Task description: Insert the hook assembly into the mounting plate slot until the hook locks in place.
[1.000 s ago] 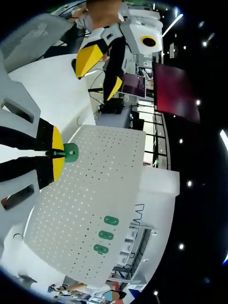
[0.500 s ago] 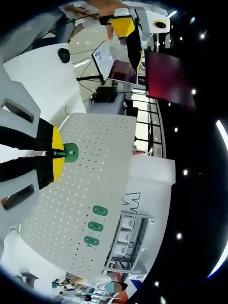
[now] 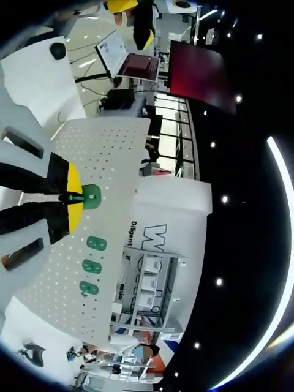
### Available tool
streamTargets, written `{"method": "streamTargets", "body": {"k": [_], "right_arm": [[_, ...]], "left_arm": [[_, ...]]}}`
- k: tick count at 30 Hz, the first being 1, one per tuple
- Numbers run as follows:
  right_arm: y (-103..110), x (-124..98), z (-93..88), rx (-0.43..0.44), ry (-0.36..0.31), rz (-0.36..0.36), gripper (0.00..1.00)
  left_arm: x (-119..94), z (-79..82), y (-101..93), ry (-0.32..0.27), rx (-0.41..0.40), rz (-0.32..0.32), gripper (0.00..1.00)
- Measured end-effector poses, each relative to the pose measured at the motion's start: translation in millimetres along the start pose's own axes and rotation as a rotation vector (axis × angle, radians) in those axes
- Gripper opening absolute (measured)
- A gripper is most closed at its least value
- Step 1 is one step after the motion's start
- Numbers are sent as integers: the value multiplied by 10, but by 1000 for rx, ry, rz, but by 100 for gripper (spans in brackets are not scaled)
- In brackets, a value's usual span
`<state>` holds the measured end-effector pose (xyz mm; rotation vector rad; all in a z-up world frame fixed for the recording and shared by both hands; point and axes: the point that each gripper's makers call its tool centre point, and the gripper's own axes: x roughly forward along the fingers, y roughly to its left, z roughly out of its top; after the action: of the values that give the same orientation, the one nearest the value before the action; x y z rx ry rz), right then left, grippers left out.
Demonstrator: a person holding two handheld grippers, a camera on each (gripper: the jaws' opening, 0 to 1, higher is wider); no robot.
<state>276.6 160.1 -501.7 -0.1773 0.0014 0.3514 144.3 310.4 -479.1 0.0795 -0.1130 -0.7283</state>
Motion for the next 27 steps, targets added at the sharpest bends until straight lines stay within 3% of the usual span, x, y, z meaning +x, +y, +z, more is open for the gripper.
{"method": "streamTargets", "body": {"k": [7,13,27], "right_arm": [[-61,164,243,-23,-28,-25,1],[-168,345,388,7,-46,-55,1],[-279,645,175,135,-6,-138,1]], "left_arm": [[-8,-99,11,17,-25,-6,63],[-24,-145,24,17,-43,-5,65],[-62,-296,31,41,-61,-29,67]]}}
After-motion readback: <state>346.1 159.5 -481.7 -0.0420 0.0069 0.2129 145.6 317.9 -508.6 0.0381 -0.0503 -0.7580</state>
